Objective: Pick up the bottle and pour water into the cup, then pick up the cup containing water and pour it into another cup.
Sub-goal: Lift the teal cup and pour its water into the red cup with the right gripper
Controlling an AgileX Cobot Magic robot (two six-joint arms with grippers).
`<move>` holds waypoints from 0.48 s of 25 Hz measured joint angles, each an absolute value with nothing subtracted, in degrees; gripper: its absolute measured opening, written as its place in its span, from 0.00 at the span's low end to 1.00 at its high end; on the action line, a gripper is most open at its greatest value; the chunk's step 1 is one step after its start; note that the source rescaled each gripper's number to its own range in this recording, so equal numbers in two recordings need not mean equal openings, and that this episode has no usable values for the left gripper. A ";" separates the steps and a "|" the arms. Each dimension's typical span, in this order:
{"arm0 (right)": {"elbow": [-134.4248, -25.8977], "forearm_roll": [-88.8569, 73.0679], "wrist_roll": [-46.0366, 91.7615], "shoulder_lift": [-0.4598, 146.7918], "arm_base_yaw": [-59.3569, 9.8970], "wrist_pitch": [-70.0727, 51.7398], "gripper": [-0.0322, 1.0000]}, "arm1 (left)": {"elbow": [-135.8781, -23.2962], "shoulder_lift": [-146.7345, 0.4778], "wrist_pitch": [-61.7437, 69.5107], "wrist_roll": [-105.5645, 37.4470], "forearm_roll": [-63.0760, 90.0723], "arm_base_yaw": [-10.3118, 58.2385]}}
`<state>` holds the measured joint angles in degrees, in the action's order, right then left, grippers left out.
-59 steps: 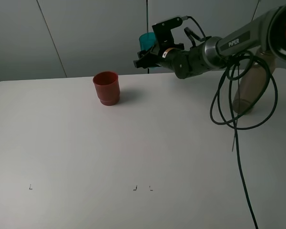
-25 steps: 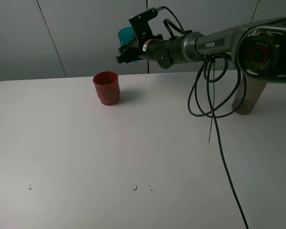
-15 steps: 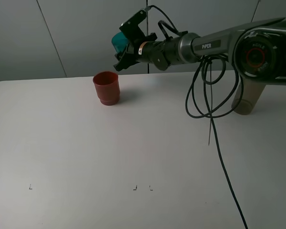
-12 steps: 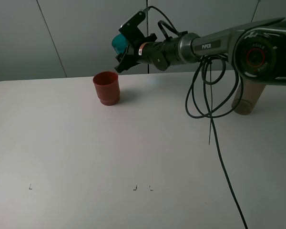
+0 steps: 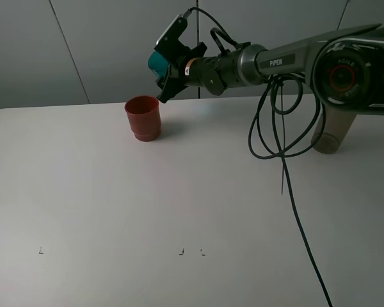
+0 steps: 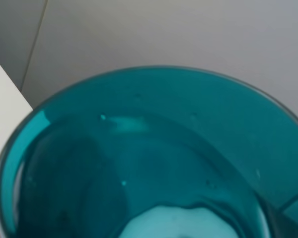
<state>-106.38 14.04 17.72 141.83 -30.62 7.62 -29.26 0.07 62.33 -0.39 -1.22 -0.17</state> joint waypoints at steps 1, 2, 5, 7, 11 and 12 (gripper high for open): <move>-106.38 14.04 18.38 141.83 -30.62 7.46 0.04 | -29.26 0.07 62.33 -0.39 -1.22 -0.17; -106.38 14.04 19.35 141.83 -30.62 7.33 0.04 | -29.26 0.07 62.33 -0.39 -1.22 -0.17; -106.38 14.17 23.04 141.83 -30.62 7.00 0.04 | -29.26 0.07 62.33 -0.39 -1.22 -0.17; -106.38 14.17 25.15 141.83 -30.62 7.00 0.04 | -29.26 0.07 62.33 -0.39 -1.22 -0.17; -106.38 14.17 28.40 141.83 -30.62 7.00 0.04 | -29.26 0.07 62.33 -0.39 -1.22 -0.17; -106.38 14.17 29.09 141.83 -30.62 7.00 0.04 | -29.26 0.07 62.33 -0.39 -1.22 -0.17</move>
<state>-106.38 14.17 29.09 141.83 -30.62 7.00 -29.26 0.07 62.33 -0.39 -1.22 -0.17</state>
